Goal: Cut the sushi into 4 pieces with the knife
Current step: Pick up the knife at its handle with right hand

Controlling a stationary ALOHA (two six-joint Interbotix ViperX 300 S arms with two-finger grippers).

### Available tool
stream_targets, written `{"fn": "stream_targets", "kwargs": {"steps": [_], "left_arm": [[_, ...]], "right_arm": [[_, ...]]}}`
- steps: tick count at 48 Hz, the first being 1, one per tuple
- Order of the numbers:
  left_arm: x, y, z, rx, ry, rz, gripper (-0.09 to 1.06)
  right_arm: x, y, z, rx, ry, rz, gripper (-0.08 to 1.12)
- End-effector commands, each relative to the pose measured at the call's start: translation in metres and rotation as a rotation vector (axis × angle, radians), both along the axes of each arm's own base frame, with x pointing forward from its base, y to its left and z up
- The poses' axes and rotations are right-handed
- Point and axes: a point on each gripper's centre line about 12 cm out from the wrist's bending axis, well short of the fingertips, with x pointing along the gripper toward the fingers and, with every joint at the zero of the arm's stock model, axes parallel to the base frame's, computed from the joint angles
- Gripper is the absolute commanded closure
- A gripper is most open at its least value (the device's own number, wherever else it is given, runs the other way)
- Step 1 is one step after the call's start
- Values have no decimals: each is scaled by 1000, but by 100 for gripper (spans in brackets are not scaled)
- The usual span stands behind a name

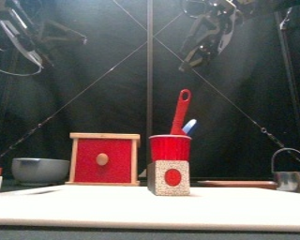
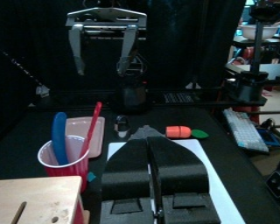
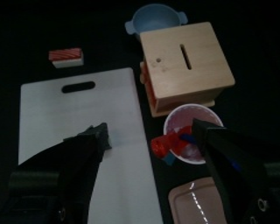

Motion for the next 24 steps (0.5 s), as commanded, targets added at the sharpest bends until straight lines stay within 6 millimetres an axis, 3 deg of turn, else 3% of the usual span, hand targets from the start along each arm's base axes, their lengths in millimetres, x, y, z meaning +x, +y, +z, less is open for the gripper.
{"fn": "stream_targets", "kwargs": {"steps": [1, 24], "left_arm": [[4, 2, 11, -1, -34, 7, 96], [3, 5, 9, 0, -28, 23, 96]], "right_arm": [[8, -5, 2, -20, 50, -2, 3], [38, -25, -43, -45, 297, -21, 5]]}}
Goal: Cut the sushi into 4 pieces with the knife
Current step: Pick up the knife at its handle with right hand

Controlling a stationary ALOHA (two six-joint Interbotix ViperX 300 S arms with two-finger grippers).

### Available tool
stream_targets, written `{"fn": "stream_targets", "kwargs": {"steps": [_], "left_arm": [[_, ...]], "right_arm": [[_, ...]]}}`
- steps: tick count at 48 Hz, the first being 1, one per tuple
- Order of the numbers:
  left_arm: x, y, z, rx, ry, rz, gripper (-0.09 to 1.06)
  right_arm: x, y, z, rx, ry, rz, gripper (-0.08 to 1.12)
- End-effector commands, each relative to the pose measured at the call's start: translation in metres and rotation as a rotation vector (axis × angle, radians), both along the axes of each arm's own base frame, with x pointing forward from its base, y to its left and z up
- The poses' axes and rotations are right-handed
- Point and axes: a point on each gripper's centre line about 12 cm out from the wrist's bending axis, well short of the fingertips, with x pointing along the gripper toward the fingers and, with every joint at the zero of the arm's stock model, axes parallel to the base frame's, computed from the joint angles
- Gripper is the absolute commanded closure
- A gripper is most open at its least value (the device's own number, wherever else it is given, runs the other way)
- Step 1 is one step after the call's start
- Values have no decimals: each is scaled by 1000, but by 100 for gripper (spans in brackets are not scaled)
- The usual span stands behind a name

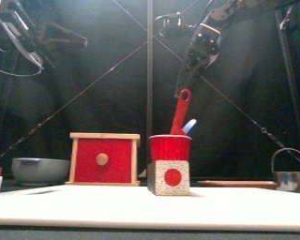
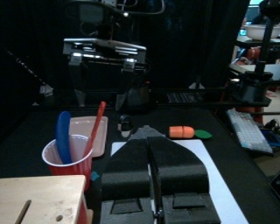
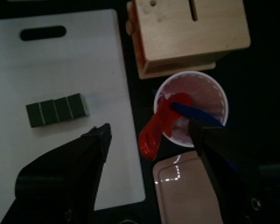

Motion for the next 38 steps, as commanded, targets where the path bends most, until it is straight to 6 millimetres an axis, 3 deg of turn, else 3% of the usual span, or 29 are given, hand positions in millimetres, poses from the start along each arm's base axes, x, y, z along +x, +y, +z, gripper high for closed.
{"fn": "stream_targets", "kwargs": {"steps": [1, 17, 38], "left_arm": [[3, 1, 8, 0, -26, 4, 96], [1, 2, 3, -8, -14, 9, 96], [-1, 3, -3, -22, 1, 16, 96]], "right_arm": [[6, -7, 8, -19, 10, -9, 5], [20, -15, -6, -27, 147, 9, 7], [24, -25, -14, -25, 188, -8, 45]]}}
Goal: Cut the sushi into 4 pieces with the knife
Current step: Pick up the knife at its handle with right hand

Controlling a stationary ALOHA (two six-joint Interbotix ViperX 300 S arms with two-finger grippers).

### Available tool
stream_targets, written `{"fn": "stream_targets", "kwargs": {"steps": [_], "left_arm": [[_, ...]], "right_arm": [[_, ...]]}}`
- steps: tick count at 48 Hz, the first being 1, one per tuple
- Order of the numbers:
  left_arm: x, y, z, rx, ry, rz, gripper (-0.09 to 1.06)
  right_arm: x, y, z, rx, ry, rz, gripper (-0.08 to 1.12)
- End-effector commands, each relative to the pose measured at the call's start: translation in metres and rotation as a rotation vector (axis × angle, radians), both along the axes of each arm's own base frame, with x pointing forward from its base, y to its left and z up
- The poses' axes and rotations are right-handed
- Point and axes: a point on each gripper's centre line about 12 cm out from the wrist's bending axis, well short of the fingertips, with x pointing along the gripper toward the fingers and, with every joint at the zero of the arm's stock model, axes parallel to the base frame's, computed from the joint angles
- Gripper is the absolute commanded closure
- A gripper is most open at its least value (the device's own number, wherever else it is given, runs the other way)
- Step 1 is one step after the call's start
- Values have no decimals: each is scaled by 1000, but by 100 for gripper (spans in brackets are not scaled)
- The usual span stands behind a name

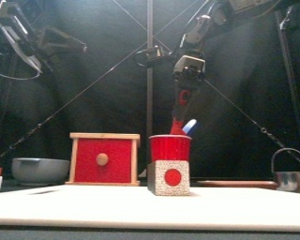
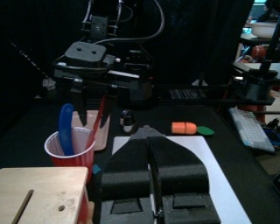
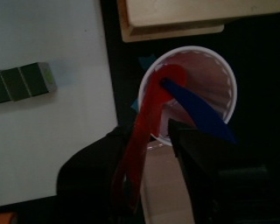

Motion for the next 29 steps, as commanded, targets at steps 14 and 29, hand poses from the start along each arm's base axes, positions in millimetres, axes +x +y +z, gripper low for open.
{"fn": "stream_targets", "kwargs": {"steps": [14, 29], "left_arm": [[1, 1, 4, 2, -15, 4, 96], [0, 5, 2, 1, -12, 24, 95]], "right_arm": [[2, -14, 22, -30, -57, -23, 65], [-7, -24, 72, -57, -167, -56, 97]]}}
